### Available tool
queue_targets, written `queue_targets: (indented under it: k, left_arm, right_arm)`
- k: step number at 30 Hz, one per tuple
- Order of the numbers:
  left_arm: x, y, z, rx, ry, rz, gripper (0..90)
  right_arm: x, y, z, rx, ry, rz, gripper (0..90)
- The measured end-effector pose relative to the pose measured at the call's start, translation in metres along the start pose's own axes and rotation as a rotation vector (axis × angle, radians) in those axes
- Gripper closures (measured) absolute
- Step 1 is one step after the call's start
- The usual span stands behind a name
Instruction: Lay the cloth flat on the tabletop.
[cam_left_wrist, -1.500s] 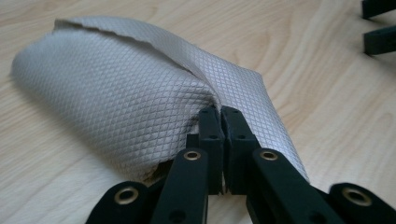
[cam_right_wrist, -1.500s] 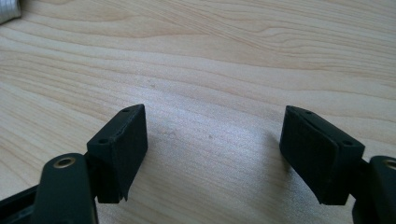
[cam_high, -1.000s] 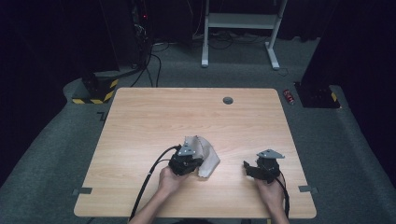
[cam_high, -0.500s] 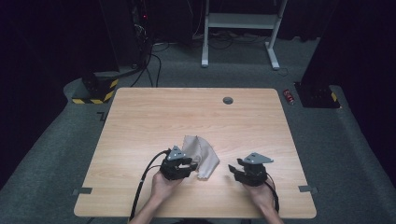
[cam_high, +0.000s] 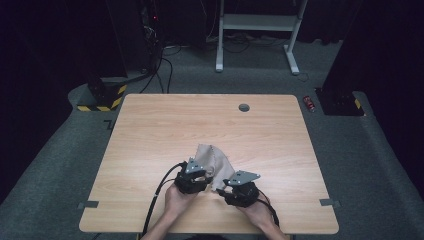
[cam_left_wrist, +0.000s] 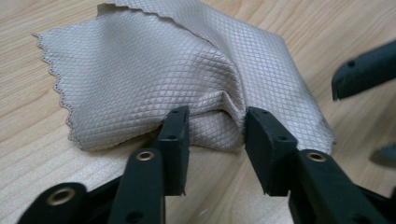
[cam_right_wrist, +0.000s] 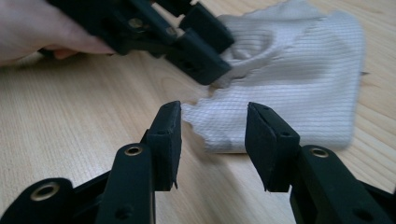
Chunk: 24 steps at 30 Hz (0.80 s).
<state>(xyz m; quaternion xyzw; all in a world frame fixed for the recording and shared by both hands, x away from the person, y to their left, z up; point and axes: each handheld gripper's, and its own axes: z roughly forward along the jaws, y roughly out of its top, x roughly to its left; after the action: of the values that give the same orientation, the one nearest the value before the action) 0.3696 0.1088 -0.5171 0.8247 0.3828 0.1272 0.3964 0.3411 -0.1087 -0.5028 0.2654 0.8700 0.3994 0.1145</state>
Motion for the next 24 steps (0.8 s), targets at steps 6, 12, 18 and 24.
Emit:
queue_targets:
  k: [6, 12, 18, 24]
  left_arm:
    - [0.000, 0.003, 0.004, 0.011, 0.014, 0.006, 73.6]
    - [0.000, 0.004, 0.006, 0.014, 0.007, 0.015, 85.7]
    - [0.002, 0.006, 0.003, 0.005, 0.002, 0.014, 87.5]
    - [0.007, 0.013, -0.006, -0.016, 0.022, 0.029, 87.7]
  right_arm:
    - [0.008, 0.000, 0.014, 0.064, -0.019, -0.066, 58.1]
    - [0.008, -0.001, 0.020, 0.094, -0.075, -0.101, 80.6]
    - [0.006, 0.001, 0.013, 0.053, -0.089, -0.103, 90.0]
    - [-0.003, 0.004, -0.004, -0.020, -0.124, -0.058, 90.0]
